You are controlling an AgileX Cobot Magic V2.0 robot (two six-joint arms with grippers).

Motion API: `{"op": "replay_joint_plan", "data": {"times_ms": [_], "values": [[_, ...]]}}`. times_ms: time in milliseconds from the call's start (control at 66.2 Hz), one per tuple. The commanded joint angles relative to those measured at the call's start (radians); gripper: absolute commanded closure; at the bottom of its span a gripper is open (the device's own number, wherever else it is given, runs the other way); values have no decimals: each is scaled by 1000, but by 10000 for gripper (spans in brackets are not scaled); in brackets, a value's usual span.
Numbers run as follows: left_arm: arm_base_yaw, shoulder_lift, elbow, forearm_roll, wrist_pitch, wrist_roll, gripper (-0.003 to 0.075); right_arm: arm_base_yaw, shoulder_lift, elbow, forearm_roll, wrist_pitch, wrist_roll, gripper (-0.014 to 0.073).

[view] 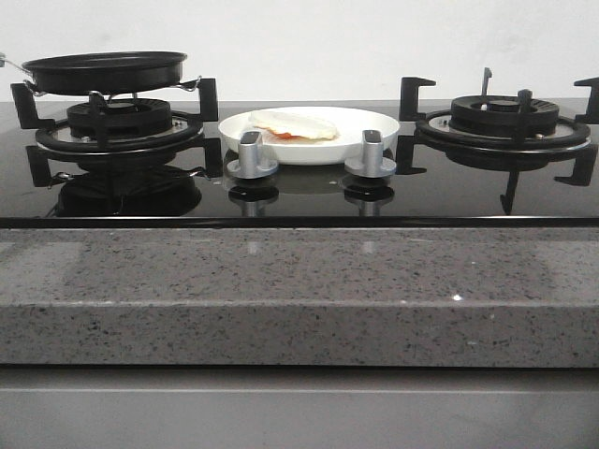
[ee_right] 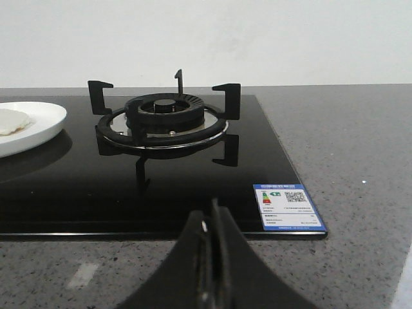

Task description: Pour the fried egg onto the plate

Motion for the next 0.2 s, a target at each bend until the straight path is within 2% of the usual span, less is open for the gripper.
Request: {"op": "replay_joint_plan", "data": {"times_ms": [0,181], "values": [[0,-13,5,-7,-84,0,740,-8,-19,-7,-15,-71,-6,660],[0,-13,5,-7,-84,0,740,-8,-19,-7,-15,-71,-6,660]]}}
